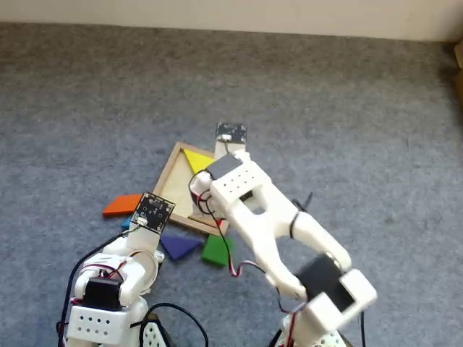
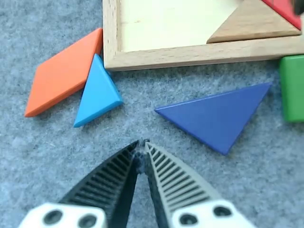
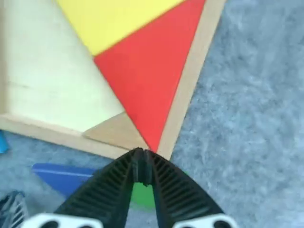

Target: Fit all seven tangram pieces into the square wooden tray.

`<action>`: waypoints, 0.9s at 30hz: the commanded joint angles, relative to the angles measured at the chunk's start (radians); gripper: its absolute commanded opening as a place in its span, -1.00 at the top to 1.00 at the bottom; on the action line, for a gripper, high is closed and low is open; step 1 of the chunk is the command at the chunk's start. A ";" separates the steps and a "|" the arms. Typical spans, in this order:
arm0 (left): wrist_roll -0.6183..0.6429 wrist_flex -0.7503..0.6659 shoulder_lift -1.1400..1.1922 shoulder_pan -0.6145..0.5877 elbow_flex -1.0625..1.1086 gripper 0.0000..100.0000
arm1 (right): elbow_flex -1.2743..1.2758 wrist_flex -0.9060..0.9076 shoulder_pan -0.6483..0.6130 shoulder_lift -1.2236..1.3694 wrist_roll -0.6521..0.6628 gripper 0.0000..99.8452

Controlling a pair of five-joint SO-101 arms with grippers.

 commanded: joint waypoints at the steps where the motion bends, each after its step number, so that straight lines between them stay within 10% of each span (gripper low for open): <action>1: 0.006 0.006 -0.058 -0.008 0.019 0.99 | 0.050 0.012 0.012 -0.151 0.014 0.99; 9: 0.006 0.006 -0.058 -0.008 0.019 0.99 | 0.291 -0.124 0.008 -0.260 0.014 0.94; 16: 0.006 0.006 -0.058 -0.008 0.019 0.99 | 0.352 -0.127 -0.074 -0.259 -0.089 0.42; 27: 0.006 0.006 -0.058 -0.008 0.019 0.99 | 0.404 -0.341 -0.179 -0.257 -0.152 0.42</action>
